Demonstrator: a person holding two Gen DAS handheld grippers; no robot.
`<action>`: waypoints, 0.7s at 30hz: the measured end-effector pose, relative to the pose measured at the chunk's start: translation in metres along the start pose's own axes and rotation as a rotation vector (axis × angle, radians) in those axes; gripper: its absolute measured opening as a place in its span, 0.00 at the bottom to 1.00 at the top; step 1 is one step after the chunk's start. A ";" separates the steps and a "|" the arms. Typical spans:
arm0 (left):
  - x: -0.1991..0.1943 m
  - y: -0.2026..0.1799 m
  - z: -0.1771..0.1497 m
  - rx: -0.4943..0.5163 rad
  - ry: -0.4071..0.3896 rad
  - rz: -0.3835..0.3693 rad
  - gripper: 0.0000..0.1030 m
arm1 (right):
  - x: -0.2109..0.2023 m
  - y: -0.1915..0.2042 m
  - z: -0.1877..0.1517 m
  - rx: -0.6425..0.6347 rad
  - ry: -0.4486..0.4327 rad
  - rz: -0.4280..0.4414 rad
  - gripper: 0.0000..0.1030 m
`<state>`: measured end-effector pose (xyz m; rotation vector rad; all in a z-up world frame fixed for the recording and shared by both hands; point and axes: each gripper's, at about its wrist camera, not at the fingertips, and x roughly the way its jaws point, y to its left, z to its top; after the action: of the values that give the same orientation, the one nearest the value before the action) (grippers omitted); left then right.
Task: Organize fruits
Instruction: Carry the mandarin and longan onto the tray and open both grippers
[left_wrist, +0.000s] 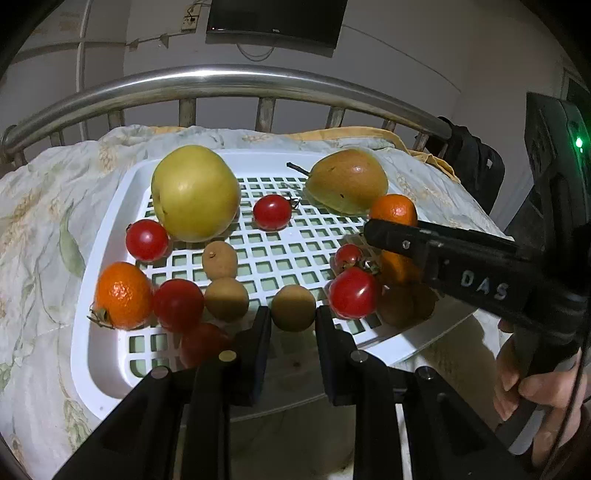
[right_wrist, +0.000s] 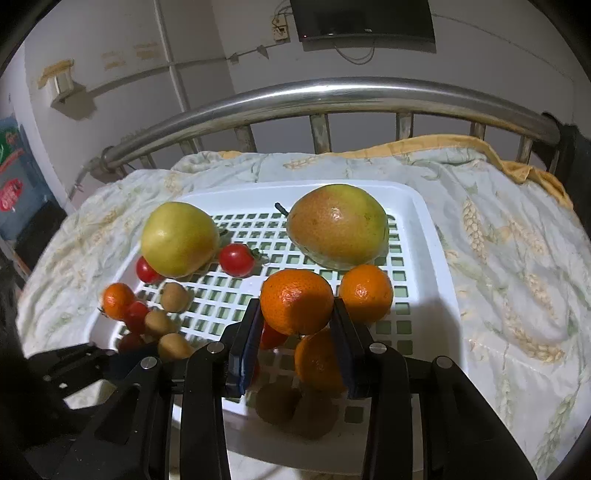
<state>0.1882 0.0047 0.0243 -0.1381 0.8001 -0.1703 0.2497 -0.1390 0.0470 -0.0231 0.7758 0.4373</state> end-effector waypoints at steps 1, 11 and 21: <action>0.000 0.001 -0.001 -0.001 -0.003 0.001 0.26 | 0.001 0.001 0.000 -0.010 0.000 -0.011 0.35; -0.015 -0.006 0.002 0.017 -0.066 0.015 0.76 | -0.009 -0.007 0.001 0.036 -0.051 -0.003 0.82; -0.058 0.004 0.013 -0.016 -0.200 0.063 0.97 | -0.046 -0.010 0.011 0.088 -0.101 -0.021 0.92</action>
<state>0.1580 0.0208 0.0732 -0.1429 0.6063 -0.0891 0.2325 -0.1634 0.0846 0.0719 0.6940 0.3809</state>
